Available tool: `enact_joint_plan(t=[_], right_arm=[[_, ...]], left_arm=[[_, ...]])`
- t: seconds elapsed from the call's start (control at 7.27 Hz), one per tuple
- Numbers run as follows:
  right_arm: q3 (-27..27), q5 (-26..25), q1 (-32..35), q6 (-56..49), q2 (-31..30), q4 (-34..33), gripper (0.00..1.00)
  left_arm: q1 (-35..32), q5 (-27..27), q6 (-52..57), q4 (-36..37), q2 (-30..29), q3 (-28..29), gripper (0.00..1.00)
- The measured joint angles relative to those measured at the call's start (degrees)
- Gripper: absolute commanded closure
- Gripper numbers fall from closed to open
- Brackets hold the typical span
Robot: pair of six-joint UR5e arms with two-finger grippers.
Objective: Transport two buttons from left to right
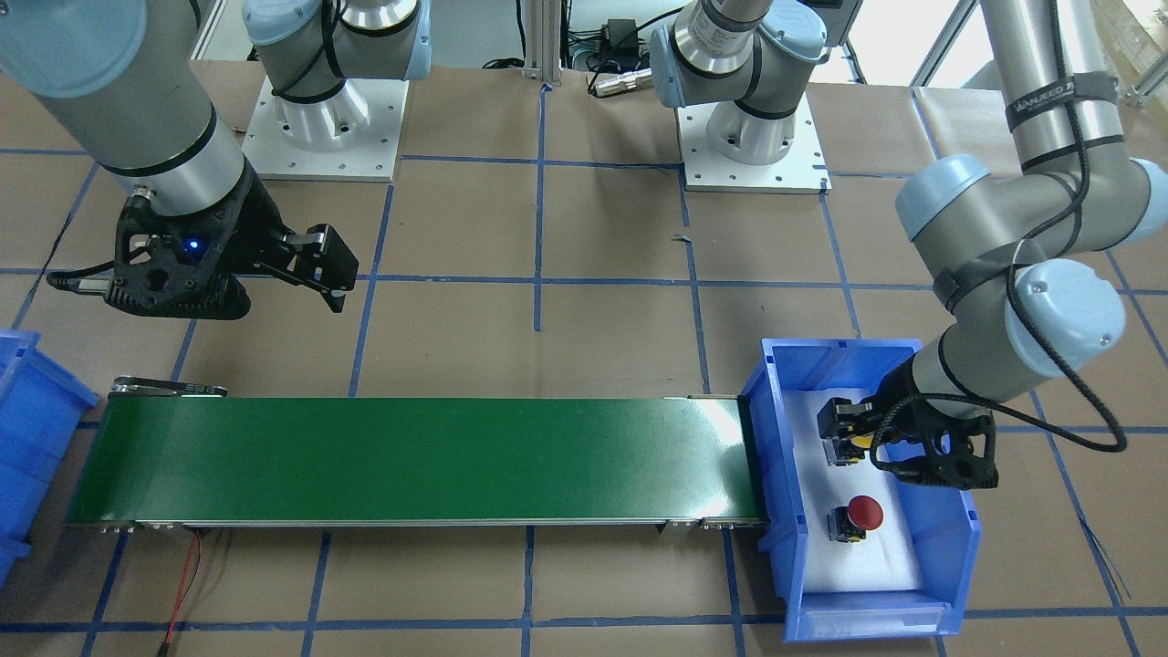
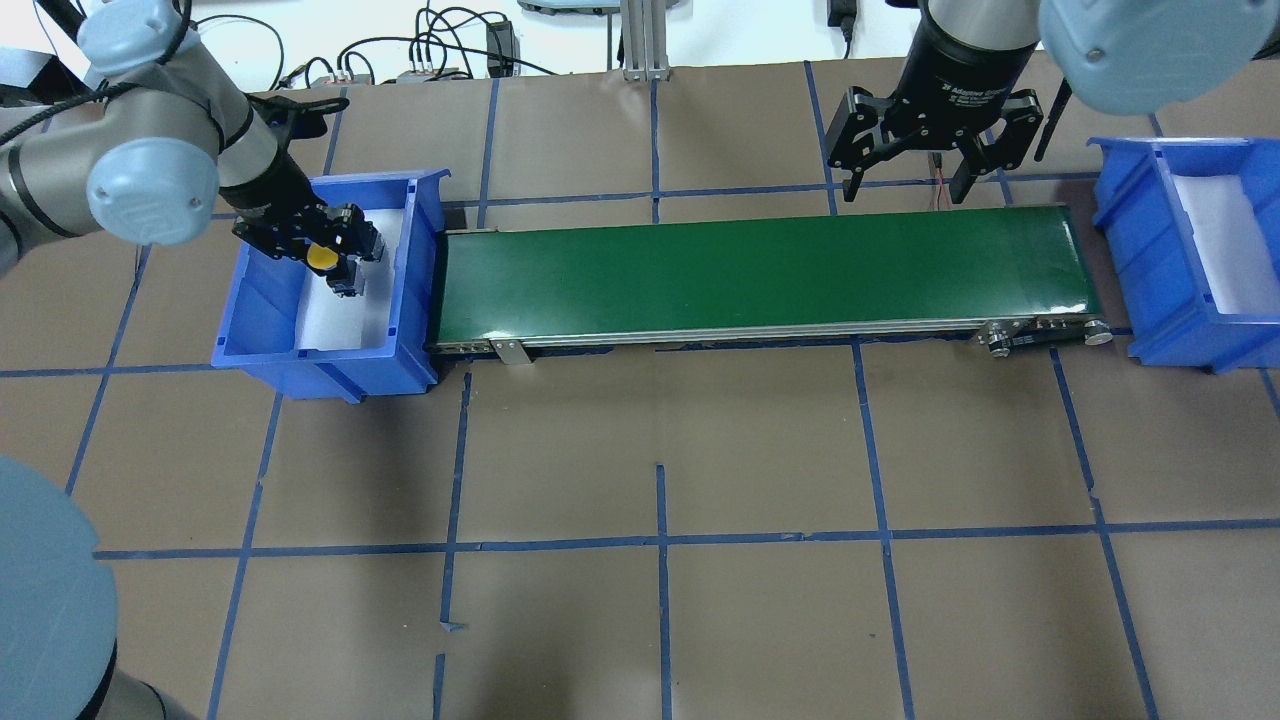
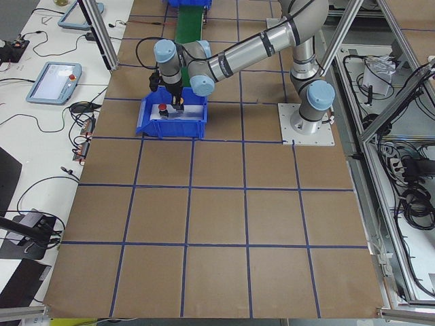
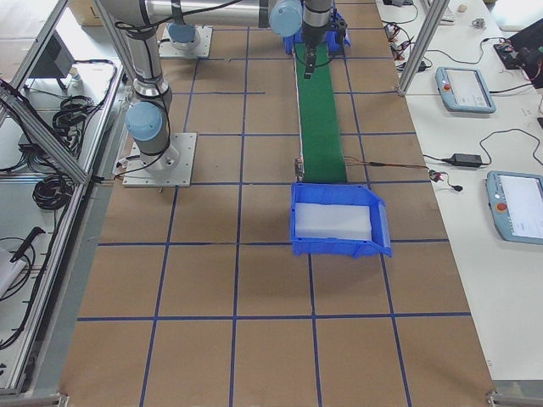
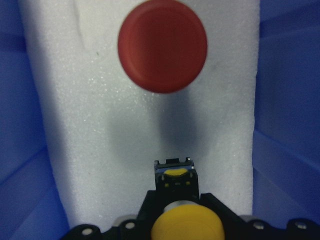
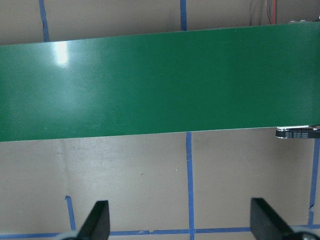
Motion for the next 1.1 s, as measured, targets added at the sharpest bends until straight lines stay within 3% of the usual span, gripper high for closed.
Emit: enact_joint_plan(t=[0.41, 0.69, 1.1], right_arm=[[0.0, 0.0, 0.0, -0.1, 0.0, 0.0, 0.00], [0.0, 0.0, 0.1, -0.1, -0.2, 0.0, 0.00], [-0.1, 0.0, 0.1, -0.1, -0.2, 0.0, 0.00]], left_arm=[[-6.7, -0.2, -10.8, -7.2, 2.1, 6.9, 0.68], [-14.3, 0.0, -20.3, -5.1, -0.9, 8.7, 0.68], [-17.8, 0.0, -23.0, 0.5, -5.5, 8.6, 0.68]])
